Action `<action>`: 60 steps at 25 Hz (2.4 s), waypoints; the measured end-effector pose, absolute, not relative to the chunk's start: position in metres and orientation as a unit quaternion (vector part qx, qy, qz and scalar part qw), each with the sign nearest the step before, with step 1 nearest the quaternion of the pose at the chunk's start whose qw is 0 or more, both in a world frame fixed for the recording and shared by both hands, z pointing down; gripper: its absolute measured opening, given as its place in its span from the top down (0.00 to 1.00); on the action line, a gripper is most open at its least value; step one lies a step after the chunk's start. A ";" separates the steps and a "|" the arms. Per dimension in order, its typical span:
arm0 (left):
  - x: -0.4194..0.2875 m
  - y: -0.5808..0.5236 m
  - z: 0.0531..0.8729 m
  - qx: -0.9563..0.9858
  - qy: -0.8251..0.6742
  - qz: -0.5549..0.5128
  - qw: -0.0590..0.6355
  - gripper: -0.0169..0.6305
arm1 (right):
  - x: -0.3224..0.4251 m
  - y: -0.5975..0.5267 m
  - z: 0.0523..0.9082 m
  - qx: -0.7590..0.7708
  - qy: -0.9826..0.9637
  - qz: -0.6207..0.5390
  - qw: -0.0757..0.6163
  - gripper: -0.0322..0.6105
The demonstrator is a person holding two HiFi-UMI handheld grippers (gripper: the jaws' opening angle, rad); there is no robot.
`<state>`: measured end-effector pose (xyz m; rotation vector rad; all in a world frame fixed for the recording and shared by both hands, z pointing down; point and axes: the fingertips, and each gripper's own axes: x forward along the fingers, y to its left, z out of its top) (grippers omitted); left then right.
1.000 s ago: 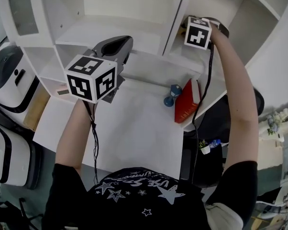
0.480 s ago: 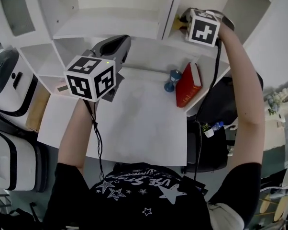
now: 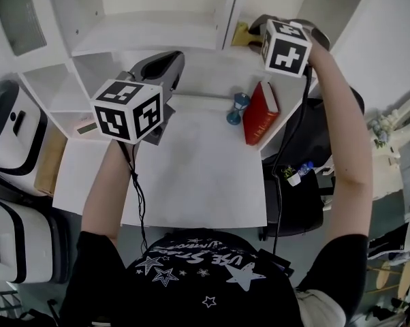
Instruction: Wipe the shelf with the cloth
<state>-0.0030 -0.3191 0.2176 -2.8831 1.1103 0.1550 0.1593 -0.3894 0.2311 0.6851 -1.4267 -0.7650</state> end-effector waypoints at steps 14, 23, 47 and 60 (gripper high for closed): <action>0.003 -0.319 0.207 -0.933 0.355 0.056 0.032 0.97 | 0.177 -0.393 0.198 0.368 -0.634 -0.348 0.585 0.76; 0.013 -0.333 0.205 -0.929 0.364 0.057 0.037 0.97 | 0.222 -0.451 0.179 0.440 -0.565 -0.378 0.587 0.76; -0.003 -0.376 0.215 -0.904 0.424 0.057 0.020 0.97 | 0.259 -0.558 0.225 0.405 -0.562 -0.342 0.635 0.76; -0.009 -0.363 0.209 -0.904 0.422 0.060 0.028 0.97 | 0.259 -0.519 0.229 0.391 -0.575 -0.303 0.651 0.77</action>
